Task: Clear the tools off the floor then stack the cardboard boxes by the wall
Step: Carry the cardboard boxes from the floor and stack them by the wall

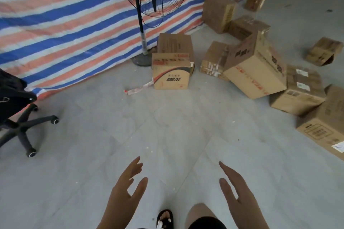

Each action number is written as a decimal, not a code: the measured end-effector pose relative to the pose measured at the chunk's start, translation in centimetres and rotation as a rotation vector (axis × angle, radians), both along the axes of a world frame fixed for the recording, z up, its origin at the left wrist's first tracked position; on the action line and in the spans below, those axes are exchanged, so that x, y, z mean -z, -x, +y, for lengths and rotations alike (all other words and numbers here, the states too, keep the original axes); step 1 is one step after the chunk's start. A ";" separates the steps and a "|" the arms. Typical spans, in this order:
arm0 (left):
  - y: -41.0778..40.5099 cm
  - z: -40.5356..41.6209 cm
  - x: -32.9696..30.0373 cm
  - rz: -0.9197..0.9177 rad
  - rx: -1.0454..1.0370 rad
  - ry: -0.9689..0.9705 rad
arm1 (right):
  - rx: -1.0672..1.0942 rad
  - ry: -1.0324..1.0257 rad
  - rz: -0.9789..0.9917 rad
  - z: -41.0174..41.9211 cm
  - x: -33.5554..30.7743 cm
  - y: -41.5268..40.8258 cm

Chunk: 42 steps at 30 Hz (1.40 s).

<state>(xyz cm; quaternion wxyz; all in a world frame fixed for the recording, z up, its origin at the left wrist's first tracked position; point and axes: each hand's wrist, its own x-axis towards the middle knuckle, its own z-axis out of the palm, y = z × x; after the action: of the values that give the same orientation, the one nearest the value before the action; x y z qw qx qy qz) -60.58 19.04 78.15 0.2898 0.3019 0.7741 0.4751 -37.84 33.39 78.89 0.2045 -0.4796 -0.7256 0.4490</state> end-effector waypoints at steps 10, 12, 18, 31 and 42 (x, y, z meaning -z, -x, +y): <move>7.9 24.6 1.1 -0.002 -0.101 0.015 | -0.030 0.076 0.000 25.5 1.3 8.0; 8.6 29.5 0.5 -0.003 -0.113 -0.002 | -0.040 0.079 -0.006 31.4 0.2 9.3; 12.0 40.1 -0.2 -0.018 -0.153 0.036 | -0.144 0.098 -0.061 44.3 -0.4 14.2; 30.3 59.7 2.7 -0.074 -0.102 0.134 | -0.015 0.125 -0.097 62.0 3.2 29.5; 49.8 74.3 9.8 -0.025 -0.055 0.364 | -0.030 0.265 -0.249 77.5 9.9 46.9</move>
<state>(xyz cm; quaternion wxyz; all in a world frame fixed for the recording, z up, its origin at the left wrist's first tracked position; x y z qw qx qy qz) -110.34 93.31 68.34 0.3360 0.2175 0.8516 0.3385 -84.70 110.86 68.99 0.0415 -0.5432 -0.6870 0.4810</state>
